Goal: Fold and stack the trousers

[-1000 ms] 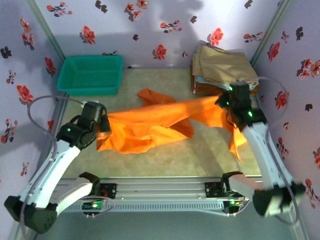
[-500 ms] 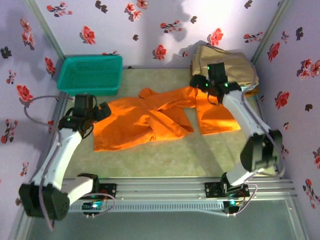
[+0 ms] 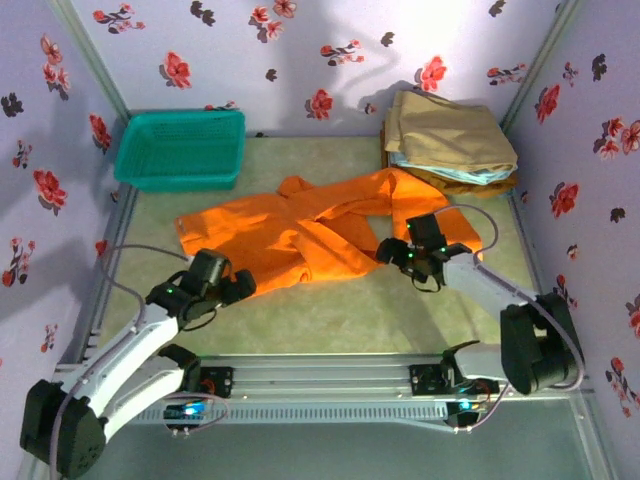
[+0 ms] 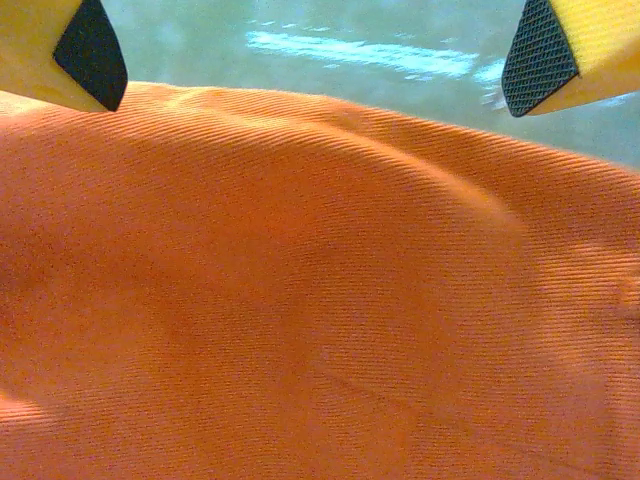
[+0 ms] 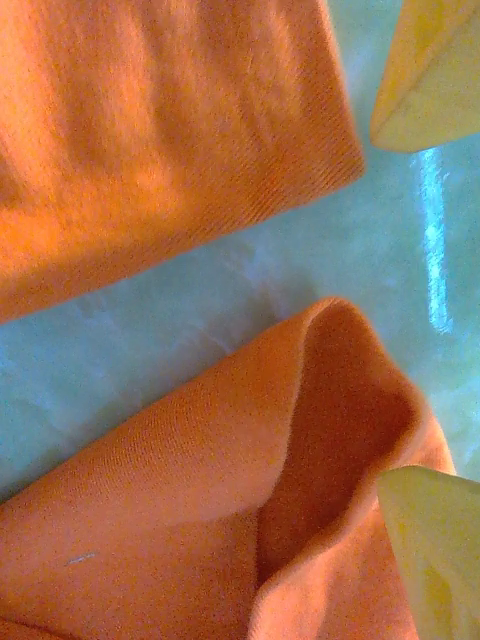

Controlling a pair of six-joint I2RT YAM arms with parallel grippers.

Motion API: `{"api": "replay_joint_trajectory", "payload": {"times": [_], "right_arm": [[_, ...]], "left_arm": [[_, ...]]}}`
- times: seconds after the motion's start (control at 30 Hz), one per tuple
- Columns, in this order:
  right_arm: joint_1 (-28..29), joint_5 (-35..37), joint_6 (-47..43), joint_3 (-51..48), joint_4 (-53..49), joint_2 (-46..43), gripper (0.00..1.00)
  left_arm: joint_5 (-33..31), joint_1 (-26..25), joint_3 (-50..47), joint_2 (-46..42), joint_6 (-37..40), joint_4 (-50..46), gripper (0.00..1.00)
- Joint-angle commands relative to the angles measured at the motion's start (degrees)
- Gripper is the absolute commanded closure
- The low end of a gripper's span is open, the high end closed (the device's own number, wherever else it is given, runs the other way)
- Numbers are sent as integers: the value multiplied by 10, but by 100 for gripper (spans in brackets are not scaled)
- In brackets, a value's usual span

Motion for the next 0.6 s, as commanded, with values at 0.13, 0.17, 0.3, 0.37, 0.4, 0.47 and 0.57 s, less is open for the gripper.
{"api": "replay_joint_trajectory", "payload": {"times": [0.13, 0.17, 0.3, 0.37, 0.4, 0.47, 0.57], "right_arm": [[1, -50, 37, 8, 120, 90, 42], [0, -53, 38, 12, 122, 98, 52], [1, -49, 38, 16, 121, 94, 82], [1, -42, 31, 19, 107, 81, 93], [1, -39, 27, 21, 97, 72, 98], [1, -32, 18, 23, 82, 52, 100], [1, -15, 6, 27, 52, 12, 100]], "left_arm": [[-34, -34, -16, 101, -22, 120, 7], [-46, -35, -13, 120, -16, 123, 10], [-85, -36, -23, 161, -2, 170, 48], [-103, -36, -24, 169, 5, 181, 66], [-111, -35, -22, 169, 14, 181, 78], [-122, -35, -12, 164, 24, 165, 100], [-123, -35, 8, 131, 41, 126, 100]]}}
